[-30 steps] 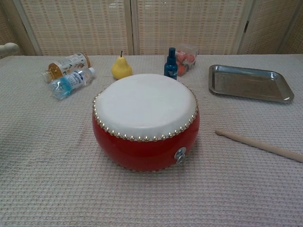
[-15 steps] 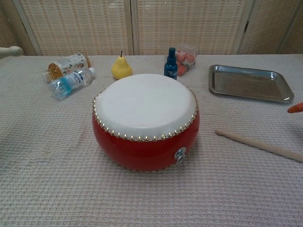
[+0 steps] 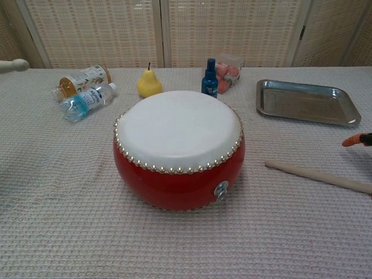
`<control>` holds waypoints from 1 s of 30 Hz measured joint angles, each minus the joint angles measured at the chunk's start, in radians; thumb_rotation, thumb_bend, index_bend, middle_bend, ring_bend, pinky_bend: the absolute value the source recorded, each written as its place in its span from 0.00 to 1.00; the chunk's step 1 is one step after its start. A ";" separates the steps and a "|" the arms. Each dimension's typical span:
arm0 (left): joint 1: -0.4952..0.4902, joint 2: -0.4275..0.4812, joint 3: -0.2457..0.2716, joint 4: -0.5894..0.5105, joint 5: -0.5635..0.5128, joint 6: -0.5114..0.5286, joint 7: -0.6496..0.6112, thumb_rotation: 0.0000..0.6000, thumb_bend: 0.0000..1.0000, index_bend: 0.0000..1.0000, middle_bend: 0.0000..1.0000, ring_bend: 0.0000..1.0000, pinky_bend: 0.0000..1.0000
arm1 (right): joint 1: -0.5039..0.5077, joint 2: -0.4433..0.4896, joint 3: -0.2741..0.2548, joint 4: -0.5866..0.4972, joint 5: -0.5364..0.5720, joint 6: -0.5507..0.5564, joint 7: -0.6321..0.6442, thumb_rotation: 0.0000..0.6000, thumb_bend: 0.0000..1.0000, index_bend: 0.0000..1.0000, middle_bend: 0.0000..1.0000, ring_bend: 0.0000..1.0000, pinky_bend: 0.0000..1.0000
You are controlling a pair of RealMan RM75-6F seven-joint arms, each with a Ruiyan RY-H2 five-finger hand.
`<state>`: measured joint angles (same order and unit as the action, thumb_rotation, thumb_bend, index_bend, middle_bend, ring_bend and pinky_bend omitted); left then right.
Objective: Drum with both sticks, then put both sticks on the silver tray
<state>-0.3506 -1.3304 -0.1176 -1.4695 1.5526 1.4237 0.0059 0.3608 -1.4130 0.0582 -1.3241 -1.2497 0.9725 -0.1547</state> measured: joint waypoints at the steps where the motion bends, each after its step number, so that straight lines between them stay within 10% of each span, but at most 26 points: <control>1: 0.000 0.000 0.000 0.000 0.000 0.001 -0.001 1.00 0.92 1.00 1.00 1.00 1.00 | 0.002 -0.002 0.004 0.011 0.007 -0.004 0.002 1.00 0.24 0.17 0.07 0.00 0.10; 30: 0.000 0.003 0.008 0.003 -0.023 -0.018 -0.019 1.00 0.92 1.00 1.00 1.00 1.00 | 0.185 -0.139 0.093 0.069 0.015 -0.147 0.147 1.00 0.36 0.44 0.07 0.00 0.10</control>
<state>-0.3509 -1.3270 -0.1095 -1.4660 1.5298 1.4054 -0.0132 0.5455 -1.5520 0.1512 -1.2553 -1.2345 0.8259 -0.0073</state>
